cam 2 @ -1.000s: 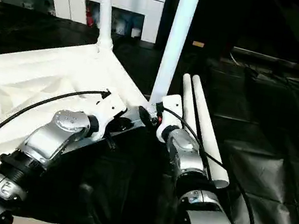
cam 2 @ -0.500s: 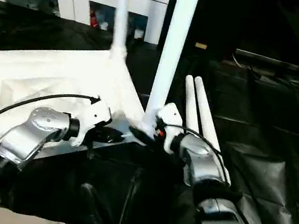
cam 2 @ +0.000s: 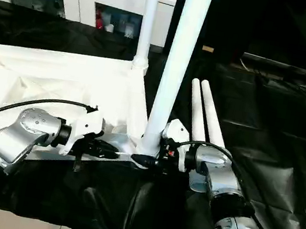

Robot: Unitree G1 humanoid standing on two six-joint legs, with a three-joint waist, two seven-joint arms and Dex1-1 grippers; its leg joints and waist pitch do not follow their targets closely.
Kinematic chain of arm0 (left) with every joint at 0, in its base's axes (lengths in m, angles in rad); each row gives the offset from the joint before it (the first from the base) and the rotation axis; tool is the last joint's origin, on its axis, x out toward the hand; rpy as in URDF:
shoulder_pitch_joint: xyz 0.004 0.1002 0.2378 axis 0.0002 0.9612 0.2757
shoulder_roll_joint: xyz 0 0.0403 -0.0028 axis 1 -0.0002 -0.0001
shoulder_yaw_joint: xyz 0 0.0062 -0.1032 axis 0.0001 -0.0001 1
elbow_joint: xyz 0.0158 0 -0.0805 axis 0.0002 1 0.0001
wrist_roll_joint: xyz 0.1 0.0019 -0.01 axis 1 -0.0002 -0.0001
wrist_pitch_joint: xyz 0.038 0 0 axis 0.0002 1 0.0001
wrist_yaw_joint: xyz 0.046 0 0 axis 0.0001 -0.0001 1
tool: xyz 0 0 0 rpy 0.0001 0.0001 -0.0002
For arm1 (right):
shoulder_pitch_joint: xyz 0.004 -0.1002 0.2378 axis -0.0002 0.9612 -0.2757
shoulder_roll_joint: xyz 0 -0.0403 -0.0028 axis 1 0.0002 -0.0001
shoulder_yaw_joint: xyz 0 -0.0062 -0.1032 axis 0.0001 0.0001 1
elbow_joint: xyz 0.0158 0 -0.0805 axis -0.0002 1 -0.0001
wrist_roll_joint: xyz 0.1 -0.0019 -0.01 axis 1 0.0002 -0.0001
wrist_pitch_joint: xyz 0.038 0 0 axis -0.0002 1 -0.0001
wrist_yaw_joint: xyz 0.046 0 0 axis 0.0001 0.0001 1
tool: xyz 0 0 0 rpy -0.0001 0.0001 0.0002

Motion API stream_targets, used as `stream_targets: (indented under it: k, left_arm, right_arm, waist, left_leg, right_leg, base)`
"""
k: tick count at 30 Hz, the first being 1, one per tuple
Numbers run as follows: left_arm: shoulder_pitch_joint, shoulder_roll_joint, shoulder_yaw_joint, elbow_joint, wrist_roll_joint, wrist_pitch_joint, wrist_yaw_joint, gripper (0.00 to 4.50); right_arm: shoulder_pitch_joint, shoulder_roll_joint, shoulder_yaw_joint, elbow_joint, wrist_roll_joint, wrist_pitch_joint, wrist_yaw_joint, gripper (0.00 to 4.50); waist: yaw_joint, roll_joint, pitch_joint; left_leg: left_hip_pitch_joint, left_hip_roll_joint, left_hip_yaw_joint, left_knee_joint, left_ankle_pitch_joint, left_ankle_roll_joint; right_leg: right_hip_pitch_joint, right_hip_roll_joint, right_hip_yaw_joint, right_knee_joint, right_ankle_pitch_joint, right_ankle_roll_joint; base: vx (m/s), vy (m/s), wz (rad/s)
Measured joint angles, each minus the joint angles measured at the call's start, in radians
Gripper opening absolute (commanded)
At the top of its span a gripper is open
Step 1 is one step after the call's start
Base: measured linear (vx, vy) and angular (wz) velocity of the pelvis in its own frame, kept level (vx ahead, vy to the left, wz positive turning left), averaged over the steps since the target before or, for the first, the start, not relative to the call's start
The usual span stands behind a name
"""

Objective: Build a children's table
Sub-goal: Rotate leg to tighten

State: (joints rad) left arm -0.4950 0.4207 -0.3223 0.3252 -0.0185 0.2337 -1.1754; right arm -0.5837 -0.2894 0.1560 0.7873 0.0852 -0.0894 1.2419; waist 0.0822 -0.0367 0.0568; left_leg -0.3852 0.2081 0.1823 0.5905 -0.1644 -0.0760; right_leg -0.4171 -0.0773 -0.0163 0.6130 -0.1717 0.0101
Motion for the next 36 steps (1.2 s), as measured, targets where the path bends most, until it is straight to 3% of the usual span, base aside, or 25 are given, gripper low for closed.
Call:
stream_targets:
  k: [3, 8, 11, 16, 19, 20, 21, 24, 28, 36]
  left_arm:
    - [0.006, -0.007, 0.004, 0.000, 0.001, 0.000, 0.019, 0.00]
    - [0.011, -0.039, 0.029, 0.005, 0.016, 0.028, 0.108, 0.00]
    - [0.001, -0.105, 0.062, 0.026, 0.047, 0.076, 0.244, 0.00]
    - [-0.033, -0.196, 0.073, 0.058, 0.085, 0.141, 0.418, 0.00]
    - [-0.044, -0.226, 0.071, 0.067, 0.101, 0.151, 0.470, 0.00]
    - [-0.046, -0.229, 0.071, 0.068, 0.104, 0.151, 0.473, 0.00]
    - [-0.047, -0.230, 0.070, 0.069, 0.109, 0.148, 0.474, 0.00]
    - [-0.047, -0.231, 0.060, 0.069, 0.119, 0.137, 0.471, 0.00]
    - [-0.045, -0.200, 0.051, 0.059, 0.117, 0.112, 0.430, 0.00]
    - [-0.007, -0.122, 0.046, 0.012, 0.076, 0.061, 0.291, 0.00]
  right_arm:
    - [0.005, 0.010, -0.005, -0.001, 0.003, 0.010, -0.018, 2.81]
    - [-0.005, 0.056, -0.034, 0.029, -0.015, 0.024, -0.169, 2.73]
    - [-0.056, 0.132, -0.078, 0.111, -0.023, 0.040, -0.400, 2.71]
    - [-0.114, 0.234, -0.150, 0.192, -0.019, 0.064, -0.716, 2.70]
    - [-0.133, 0.255, -0.168, 0.215, -0.019, 0.061, -0.799, 2.70]
    - [-0.136, 0.257, -0.169, 0.218, -0.019, 0.058, -0.807, 2.70]
    - [-0.137, 0.257, -0.170, 0.220, -0.019, 0.054, -0.809, 3.05]
    - [-0.136, 0.258, -0.174, 0.225, -0.019, 0.037, -0.808, 3.42]
    - [-0.134, 0.250, -0.172, 0.226, -0.020, 0.010, -0.743, 3.63]
    - [-0.118, 0.172, -0.118, 0.216, -0.027, -0.041, -0.523, 3.63]
  waist:
    - [0.002, -0.004, -0.002]
    - [-0.004, -0.012, -0.003]
    - [-0.028, -0.013, -0.003]
    - [-0.036, -0.013, -0.003]
    - [-0.036, -0.012, -0.002]
    - [-0.035, -0.012, -0.002]
    - [-0.034, -0.012, -0.003]
    - [-0.031, -0.009, -0.003]
    - [-0.030, -0.007, -0.003]
    - [-0.026, -0.006, -0.002]
  left_leg:
    - [0.000, 0.000, 0.000, 0.000, 0.000, 0.000]
    - [0.002, 0.000, -0.002, 0.000, 0.000, 0.000]
    - [0.002, 0.000, -0.003, 0.000, 0.000, 0.000]
    - [0.002, 0.000, -0.004, 0.000, 0.000, 0.000]
    - [0.001, -0.001, -0.004, 0.000, 0.000, 0.000]
    - [0.001, -0.001, -0.004, 0.000, 0.000, 0.000]
    - [0.000, -0.001, -0.004, 0.000, 0.000, 0.000]
    - [0.000, -0.001, -0.004, 0.000, 0.000, 0.000]
    - [0.000, 0.000, -0.004, -0.002, 0.000, 0.000]
    - [-0.001, 0.000, -0.003, -0.003, 0.000, 0.000]
  right_leg:
    - [0.000, 0.000, 0.000, 0.000, 0.000, 0.000]
    - [0.000, 0.000, 0.000, 0.001, -0.001, 0.001]
    - [-0.001, 0.000, 0.001, 0.000, -0.002, 0.004]
    - [-0.002, 0.000, 0.000, 0.000, -0.002, 0.004]
    - [-0.002, 0.000, 0.000, 0.000, -0.001, 0.003]
    - [-0.001, 0.000, 0.000, 0.000, 0.000, 0.002]
    - [-0.001, 0.000, 0.000, 0.000, 0.002, -0.002]
    - [-0.001, 0.000, 0.000, 0.000, 0.002, -0.002]
    - [-0.002, 0.001, 0.000, -0.001, 0.002, -0.002]
    - [-0.002, 0.001, 0.000, -0.003, 0.001, -0.001]
  base:
    - [0.000, 0.000, 0.00]
    - [0.000, 0.000, 0.00]
    - [0.000, 0.000, 0.00]
    - [0.000, 0.000, 0.00]
    - [0.000, 0.000, 0.00]
    - [0.000, 0.000, 0.00]
    - [0.000, 0.000, 0.00]
    - [0.000, 0.000, 0.00]
    - [0.000, 0.000, 0.00]
    - [0.000, 0.000, 0.00]
